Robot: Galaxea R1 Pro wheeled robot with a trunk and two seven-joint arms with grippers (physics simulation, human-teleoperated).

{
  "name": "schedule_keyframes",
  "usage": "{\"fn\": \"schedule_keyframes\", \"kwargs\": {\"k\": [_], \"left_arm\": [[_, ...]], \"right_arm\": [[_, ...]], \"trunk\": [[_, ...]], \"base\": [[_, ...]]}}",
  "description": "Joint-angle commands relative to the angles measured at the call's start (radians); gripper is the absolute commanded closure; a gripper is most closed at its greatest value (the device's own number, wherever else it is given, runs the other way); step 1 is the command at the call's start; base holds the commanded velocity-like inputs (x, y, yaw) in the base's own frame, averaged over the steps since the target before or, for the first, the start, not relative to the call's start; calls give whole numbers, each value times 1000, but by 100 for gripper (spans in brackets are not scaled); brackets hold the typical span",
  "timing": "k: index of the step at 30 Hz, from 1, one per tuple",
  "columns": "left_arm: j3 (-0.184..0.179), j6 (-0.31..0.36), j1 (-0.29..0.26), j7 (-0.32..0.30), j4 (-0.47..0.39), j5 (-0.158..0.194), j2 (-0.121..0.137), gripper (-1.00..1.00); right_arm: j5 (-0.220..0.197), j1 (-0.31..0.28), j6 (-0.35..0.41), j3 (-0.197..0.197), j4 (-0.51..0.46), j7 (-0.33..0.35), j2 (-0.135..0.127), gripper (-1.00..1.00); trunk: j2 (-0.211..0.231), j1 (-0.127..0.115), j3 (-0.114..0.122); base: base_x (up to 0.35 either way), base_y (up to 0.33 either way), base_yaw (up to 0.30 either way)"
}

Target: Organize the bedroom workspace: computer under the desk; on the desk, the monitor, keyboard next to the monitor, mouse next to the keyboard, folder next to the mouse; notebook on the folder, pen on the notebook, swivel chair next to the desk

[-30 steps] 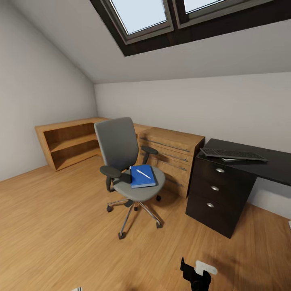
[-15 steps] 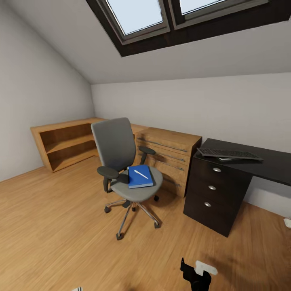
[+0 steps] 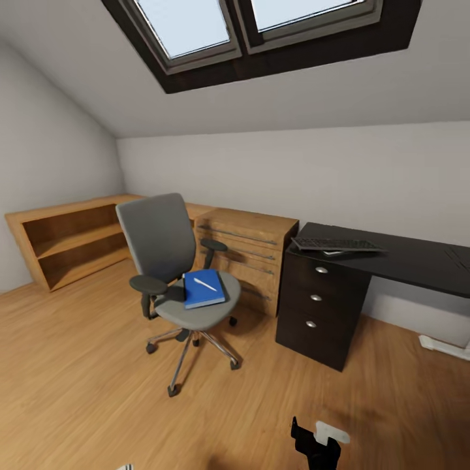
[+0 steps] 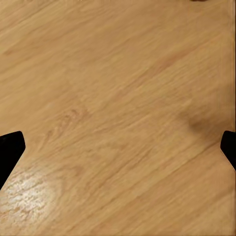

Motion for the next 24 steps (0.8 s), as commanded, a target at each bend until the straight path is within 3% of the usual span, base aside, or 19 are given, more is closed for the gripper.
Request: {"fn": "schedule_keyframes", "kwargs": {"k": [1,17,24], "left_arm": [[-2,-4,0,1,0,10,0,-100],[-2,-4,0,1,1,10,2,-100],[-2,-5,0,1,1,10,1,-100]], "right_arm": [[2,-1,-4,-6,2,0,0,-100],[2,-1,-4,-6,2,1,1,-100],[2,-1,-4,-6,2,0,2,-100]], "trunk": [[0,0,0],[0,0,5],[0,0,3]], "base": [[0,0,-261],[0,5,-278],[0,203,-128]]}}
